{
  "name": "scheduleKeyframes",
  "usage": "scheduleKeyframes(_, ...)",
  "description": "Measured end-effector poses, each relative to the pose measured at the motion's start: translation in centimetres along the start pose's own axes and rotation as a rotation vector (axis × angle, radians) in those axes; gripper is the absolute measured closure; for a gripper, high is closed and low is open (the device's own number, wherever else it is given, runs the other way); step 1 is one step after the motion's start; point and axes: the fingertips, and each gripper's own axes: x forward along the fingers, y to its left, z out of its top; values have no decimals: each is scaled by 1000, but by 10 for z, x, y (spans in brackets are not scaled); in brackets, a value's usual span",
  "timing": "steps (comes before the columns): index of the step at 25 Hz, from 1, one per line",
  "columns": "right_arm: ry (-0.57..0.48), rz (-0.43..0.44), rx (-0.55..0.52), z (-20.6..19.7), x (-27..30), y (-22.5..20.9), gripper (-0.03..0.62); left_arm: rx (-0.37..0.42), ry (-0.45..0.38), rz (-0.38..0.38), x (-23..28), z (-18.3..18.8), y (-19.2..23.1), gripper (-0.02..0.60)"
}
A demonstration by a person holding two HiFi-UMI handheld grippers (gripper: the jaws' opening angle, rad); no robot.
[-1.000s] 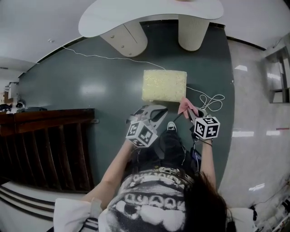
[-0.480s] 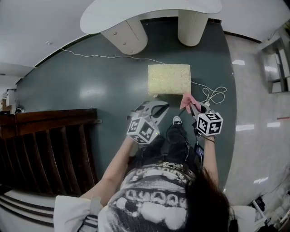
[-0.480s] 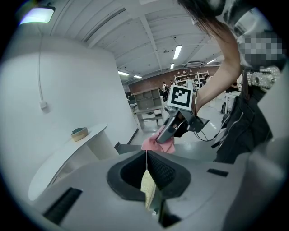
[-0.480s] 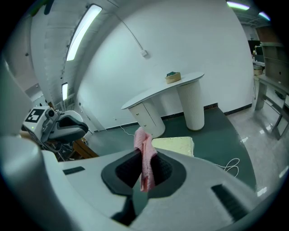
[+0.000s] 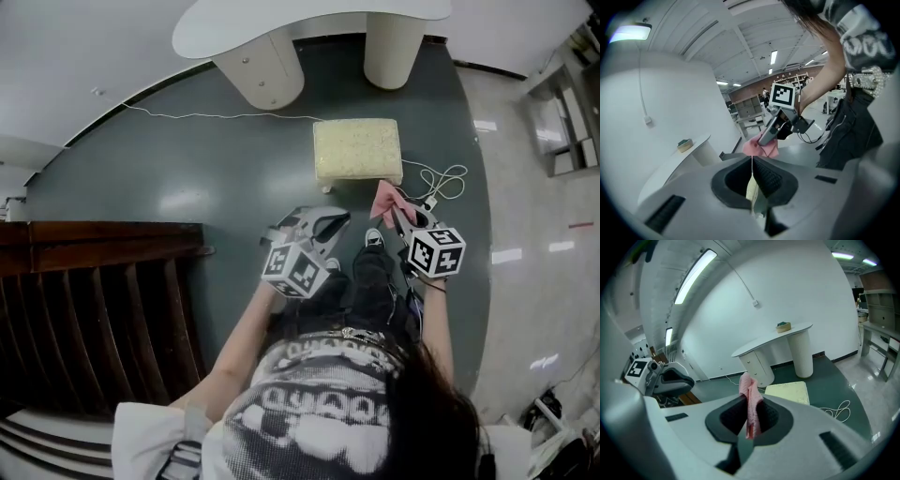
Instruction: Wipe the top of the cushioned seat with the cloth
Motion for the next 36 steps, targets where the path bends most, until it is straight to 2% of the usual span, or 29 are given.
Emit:
scheduleKeyframes(5, -37, -11, -27, -10, -19, 41, 579, -15, -21, 5, -32, -11, -20, 574)
scheduleKeyframes(14, -66, -40, -82, -28, -45, 79, 580, 12, -73, 4, -59, -7, -40, 574)
scheduleKeyframes(25, -72, -51, -116, -37, -59, 89, 580, 26, -107, -3, -61, 2, -52, 574)
scheduleKeyframes(36, -71, -55, -121, -41, -65, 89, 580, 25, -104, -5, -61, 3, -57, 574)
